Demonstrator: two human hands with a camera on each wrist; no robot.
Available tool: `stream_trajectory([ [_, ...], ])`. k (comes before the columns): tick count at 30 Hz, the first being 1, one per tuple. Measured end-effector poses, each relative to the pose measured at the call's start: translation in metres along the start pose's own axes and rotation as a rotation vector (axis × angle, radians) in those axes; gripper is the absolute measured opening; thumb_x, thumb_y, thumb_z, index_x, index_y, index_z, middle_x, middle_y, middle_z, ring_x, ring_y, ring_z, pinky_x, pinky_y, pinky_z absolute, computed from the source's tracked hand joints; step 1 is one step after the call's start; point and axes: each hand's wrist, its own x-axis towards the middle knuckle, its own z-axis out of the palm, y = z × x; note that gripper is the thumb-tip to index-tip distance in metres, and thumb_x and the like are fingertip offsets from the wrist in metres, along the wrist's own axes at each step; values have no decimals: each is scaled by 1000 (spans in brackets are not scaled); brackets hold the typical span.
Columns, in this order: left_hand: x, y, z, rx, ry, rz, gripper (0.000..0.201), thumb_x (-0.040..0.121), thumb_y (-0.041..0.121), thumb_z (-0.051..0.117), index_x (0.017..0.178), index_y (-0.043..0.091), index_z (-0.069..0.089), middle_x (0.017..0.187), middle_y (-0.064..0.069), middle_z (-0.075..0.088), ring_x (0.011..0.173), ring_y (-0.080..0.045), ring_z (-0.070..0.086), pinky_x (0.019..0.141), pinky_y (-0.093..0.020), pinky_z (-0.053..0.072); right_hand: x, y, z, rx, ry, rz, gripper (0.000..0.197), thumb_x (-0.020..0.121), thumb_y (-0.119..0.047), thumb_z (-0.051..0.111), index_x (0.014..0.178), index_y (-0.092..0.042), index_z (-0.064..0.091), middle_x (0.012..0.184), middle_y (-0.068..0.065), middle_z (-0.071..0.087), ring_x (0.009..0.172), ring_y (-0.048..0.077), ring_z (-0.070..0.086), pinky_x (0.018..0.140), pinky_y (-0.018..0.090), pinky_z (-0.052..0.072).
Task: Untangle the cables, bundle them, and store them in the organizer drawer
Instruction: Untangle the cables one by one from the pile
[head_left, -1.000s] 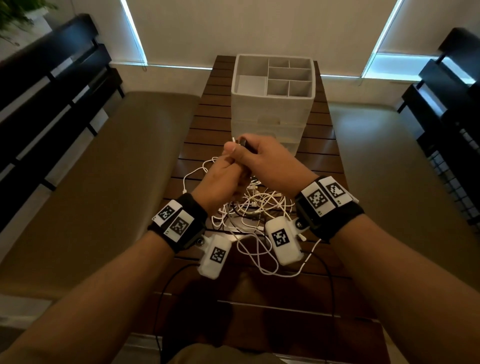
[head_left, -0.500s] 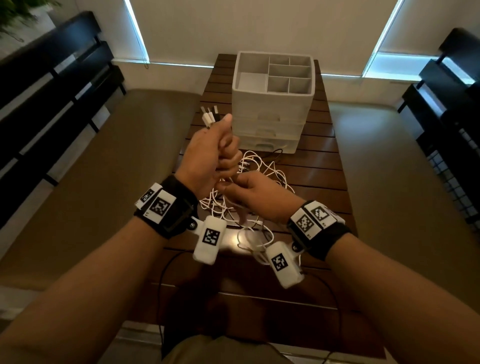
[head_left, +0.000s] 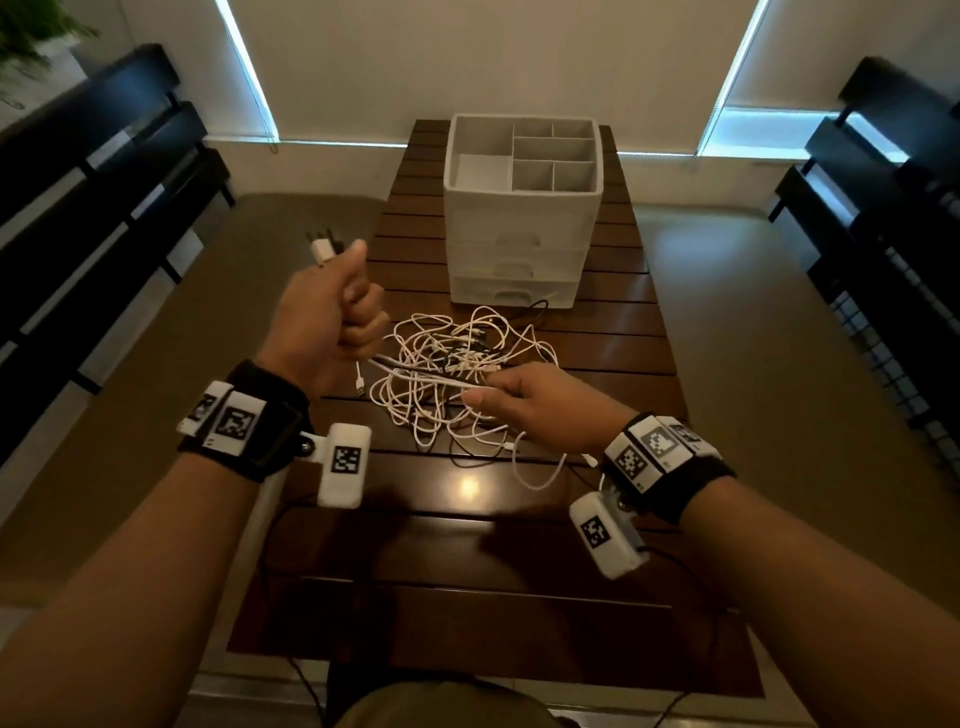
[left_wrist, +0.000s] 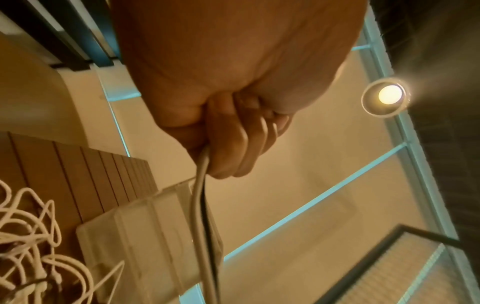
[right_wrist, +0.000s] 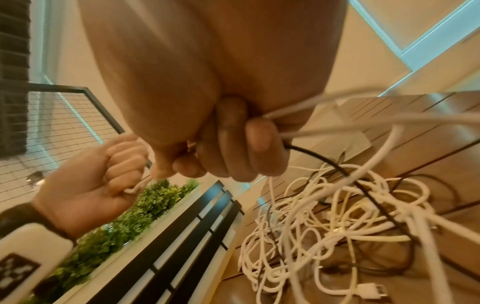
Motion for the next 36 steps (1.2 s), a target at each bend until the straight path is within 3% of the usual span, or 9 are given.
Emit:
stream_trajectory([
  [3, 1, 9, -24, 69, 104, 1, 52, 109, 43, 44, 61, 25, 37, 52, 7, 22, 40, -9, 18, 37, -16, 18, -10, 17, -15, -48, -22, 94, 50, 101, -60, 52, 87, -15, 70, 73, 0, 61, 60, 11, 55, 62, 26, 47],
  [6, -1, 4, -26, 223, 122, -32, 47, 110, 44, 45, 68, 22, 51, 57, 5, 23, 42, -10, 19, 40, -17, 18, -4, 15, -21, -120, 53, 72, 51, 103, -57, 51, 78, -14, 65, 68, 2, 56, 55, 6, 47, 60, 28, 42],
  [11, -10, -14, 17, 574, -138, -82, 42, 112, 37, 41, 118, 8, 72, 62, 5, 27, 46, -7, 25, 40, -20, 22, 19, -12, -17, -318, 16, 25, 46, 106, -53, 48, 85, -16, 67, 76, -1, 68, 67, 11, 62, 63, 28, 45],
  [17, -12, -42, 45, 817, -322, 3, 38, 112, 27, 43, 94, -3, 60, 51, 14, 43, 44, -1, 37, 46, -14, 32, 32, -31, -31, -444, 148, -79, 30, 104, -40, 58, 85, -18, 66, 74, -1, 66, 63, 14, 59, 58, 32, 42],
  [21, -13, -23, 42, 1051, -404, 146, 32, 111, 29, 46, 93, 11, 65, 57, 20, 57, 53, 6, 50, 56, -12, 37, 28, -26, -37, -227, 205, -63, 31, 94, -44, 71, 84, -14, 67, 76, 4, 68, 66, 21, 61, 60, 37, 44],
  [24, -12, -7, 41, 1113, -416, 236, 30, 109, 31, 49, 96, 12, 69, 72, 24, 68, 67, 7, 61, 63, -13, 44, 22, -30, -32, -2, 139, -88, 38, 101, -49, 62, 93, -13, 71, 69, -3, 61, 56, 17, 54, 56, 33, 45],
  [28, -8, -9, 13, 1029, -235, 213, 38, 108, 40, 49, 81, 18, 66, 70, 0, 62, 57, 0, 50, 58, -18, 42, 8, -8, -30, 31, 70, -29, 41, 105, -45, 57, 84, -10, 64, 65, -8, 56, 57, 8, 55, 59, 25, 49],
  [32, -8, -14, -19, 971, -71, 214, 41, 108, 41, 49, 73, 21, 58, 59, 11, 51, 51, 1, 44, 55, -20, 36, -2, 21, -37, -28, 170, 95, 35, 105, -43, 58, 75, -24, 63, 61, -12, 59, 53, 0, 54, 61, 30, 46],
  [36, -5, -39, -28, 922, -65, 119, 42, 106, 43, 48, 76, 18, 62, 48, 14, 48, 44, 0, 41, 55, -28, 32, 0, -7, -59, -91, 311, -40, 33, 101, -42, 64, 75, -22, 66, 62, -7, 60, 53, 1, 51, 57, 26, 43],
])
